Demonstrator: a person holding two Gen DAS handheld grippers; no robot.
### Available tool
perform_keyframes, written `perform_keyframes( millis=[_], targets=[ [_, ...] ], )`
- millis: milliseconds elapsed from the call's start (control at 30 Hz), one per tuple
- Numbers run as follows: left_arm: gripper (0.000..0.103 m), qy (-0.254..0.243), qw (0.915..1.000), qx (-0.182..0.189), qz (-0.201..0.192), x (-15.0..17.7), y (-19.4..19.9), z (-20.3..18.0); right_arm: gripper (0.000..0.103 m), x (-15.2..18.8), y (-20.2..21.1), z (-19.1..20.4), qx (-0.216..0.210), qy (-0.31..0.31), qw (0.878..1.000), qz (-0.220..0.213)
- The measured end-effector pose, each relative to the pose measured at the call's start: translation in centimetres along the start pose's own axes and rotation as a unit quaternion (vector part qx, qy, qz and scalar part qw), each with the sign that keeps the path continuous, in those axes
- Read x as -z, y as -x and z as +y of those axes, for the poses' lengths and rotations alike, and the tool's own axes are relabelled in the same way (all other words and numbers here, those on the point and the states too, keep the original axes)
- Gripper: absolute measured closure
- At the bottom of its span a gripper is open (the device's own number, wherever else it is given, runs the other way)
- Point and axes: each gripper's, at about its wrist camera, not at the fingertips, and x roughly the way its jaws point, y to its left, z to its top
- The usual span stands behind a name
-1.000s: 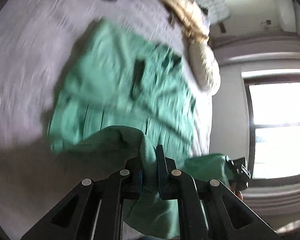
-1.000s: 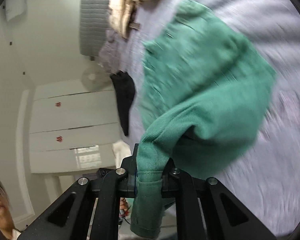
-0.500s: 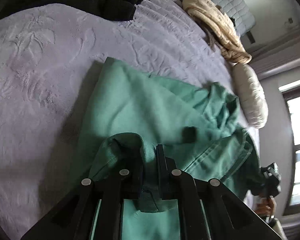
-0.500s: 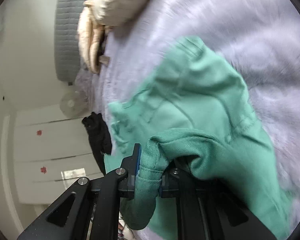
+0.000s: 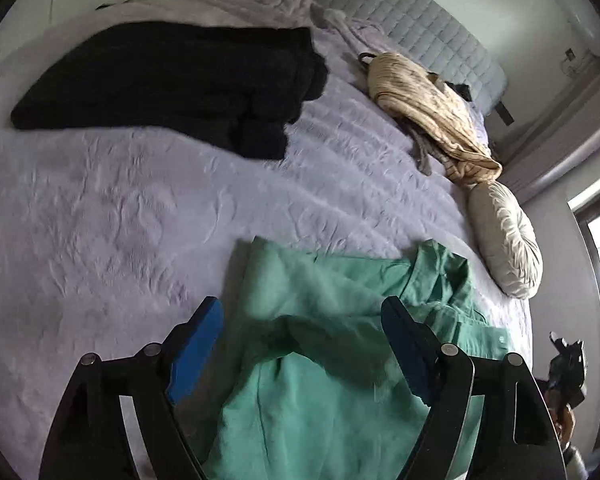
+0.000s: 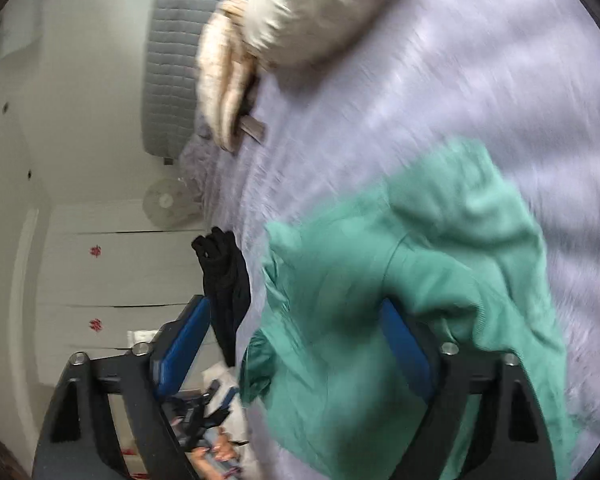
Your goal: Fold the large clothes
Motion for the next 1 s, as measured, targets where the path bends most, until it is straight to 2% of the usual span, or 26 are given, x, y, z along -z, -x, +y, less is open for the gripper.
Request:
perform_keyframes(
  millis=[67,133,167,200,267,333,400,467,533,567,600,700,767,867,933,967,1000],
  targets=[
    [0.022,-0.034,0.9994,0.003,0.008,0.5,-0.1,-1.1,0.016,0.0,0.9,1.2,0.030,0.026,0.999,-0.017],
    [0.022,-0.072,0.9972,0.007,0.021,1.7,-0.8,-2.6,0.029,0.5,1.4,1.9,0.082,0.057,0.995,-0.020],
    [0.022,-0.086,0.9959,0.008,0.029,2.4,-1.3,-3.1,0.048,0.7,1.3,2.1,0.105,0.073,0.992,-0.016],
    [0.022,-0.098,0.9944,0.011,0.038,3.1,-1.9,-3.7,0.069,1.0,0.8,2.4,0.147,0.099,0.984,-0.006],
    [0.022,-0.110,0.9922,0.018,0.055,4.1,-3.6,-4.8,0.085,1.6,-0.2,2.6,0.191,0.141,0.971,0.012],
    [0.022,-0.123,0.9903,0.014,0.063,4.7,-5.7,-6.2,0.085,2.1,-1.4,2.4,0.200,0.162,0.966,0.032],
    [0.022,-0.130,0.9895,-0.022,0.059,5.0,-8.0,-6.9,0.085,2.4,-2.5,2.1,0.226,0.182,0.956,0.039],
    [0.022,-0.117,0.9903,-0.046,0.059,5.0,-9.7,-6.4,0.085,2.4,-3.6,1.1,0.271,0.198,0.941,0.038],
    [0.022,-0.103,0.9903,-0.073,0.059,5.1,-11.0,-5.3,0.091,1.7,-4.0,-0.5,0.293,0.188,0.937,0.028],
    [0.022,-0.101,0.9902,-0.075,0.061,5.2,-11.4,-4.8,0.101,1.2,-4.0,-1.5,0.296,0.179,0.938,0.022],
    [0.022,-0.103,0.9896,-0.079,0.061,5.3,-11.6,-4.6,0.103,0.8,-3.8,-2.6,0.293,0.168,0.941,0.018],
    [0.022,-0.119,0.9861,-0.097,0.062,5.3,-10.7,-4.3,0.103,0.3,-2.8,-4.2,0.259,0.139,0.956,0.008],
    [0.022,-0.130,0.9845,-0.101,0.060,5.4,-9.5,-4.0,0.103,0.4,-1.7,-4.2,0.253,0.125,0.959,-0.010],
    [0.022,-0.150,0.9804,-0.112,0.060,6.0,-7.0,-3.4,0.095,0.6,0.2,-4.1,0.235,0.083,0.968,-0.029],
    [0.022,-0.147,0.9808,-0.107,0.071,6.4,-5.5,-2.6,0.074,1.7,1.5,-3.8,0.223,0.065,0.972,-0.033],
    [0.022,-0.141,0.9818,-0.099,0.080,6.8,-4.8,-2.0,0.056,2.7,1.8,-3.2,0.215,0.067,0.974,-0.027],
    [0.022,-0.134,0.9826,-0.094,0.087,7.0,-4.3,-1.5,0.049,3.6,1.8,-2.7,0.204,0.072,0.976,-0.018]
  ],
)
